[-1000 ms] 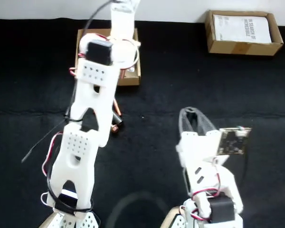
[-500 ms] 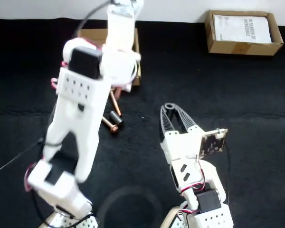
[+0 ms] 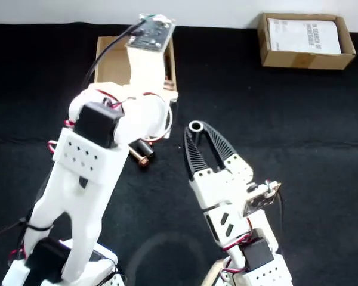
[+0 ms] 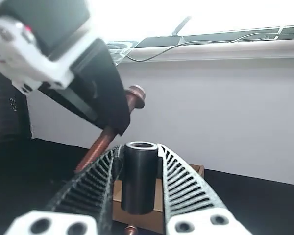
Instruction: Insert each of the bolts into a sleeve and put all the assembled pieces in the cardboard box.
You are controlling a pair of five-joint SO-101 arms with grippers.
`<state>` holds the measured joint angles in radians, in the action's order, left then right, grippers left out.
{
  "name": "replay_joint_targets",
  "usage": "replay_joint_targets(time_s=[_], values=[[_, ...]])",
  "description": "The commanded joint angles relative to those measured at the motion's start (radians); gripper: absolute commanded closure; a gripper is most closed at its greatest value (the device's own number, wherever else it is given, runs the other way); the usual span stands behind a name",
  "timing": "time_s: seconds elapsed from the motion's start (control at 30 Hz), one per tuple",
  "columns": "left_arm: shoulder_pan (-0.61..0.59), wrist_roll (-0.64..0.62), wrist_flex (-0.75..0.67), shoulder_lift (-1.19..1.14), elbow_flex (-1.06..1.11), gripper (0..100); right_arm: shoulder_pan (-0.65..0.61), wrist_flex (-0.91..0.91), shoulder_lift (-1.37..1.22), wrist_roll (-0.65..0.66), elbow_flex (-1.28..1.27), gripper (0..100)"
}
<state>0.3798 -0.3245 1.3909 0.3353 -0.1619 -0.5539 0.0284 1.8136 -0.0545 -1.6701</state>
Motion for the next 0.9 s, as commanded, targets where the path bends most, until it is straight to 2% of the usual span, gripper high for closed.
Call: replay_joint_targets(time_s=[0.0,0.4,0.57,0.77,0.87], values=[[0.027,-0.152,-0.12,0.081,0.031,99,-0.013,-0.024,0.016,0.011,-0.134,99.1],[0.131,-0.16,-0.405,0.314,0.16,99,-0.01,-0.022,0.008,0.011,-0.134,99.1],[0.165,-0.018,-0.491,0.403,0.321,99,-0.01,-0.021,0.007,0.011,-0.134,99.1],[0.188,0.035,-0.704,0.507,0.572,99,-0.008,-0.021,0.007,0.011,-0.134,99.1],[0.208,0.064,-0.756,0.532,0.647,99,-0.008,-0.021,0.007,0.012,-0.134,99.1]])
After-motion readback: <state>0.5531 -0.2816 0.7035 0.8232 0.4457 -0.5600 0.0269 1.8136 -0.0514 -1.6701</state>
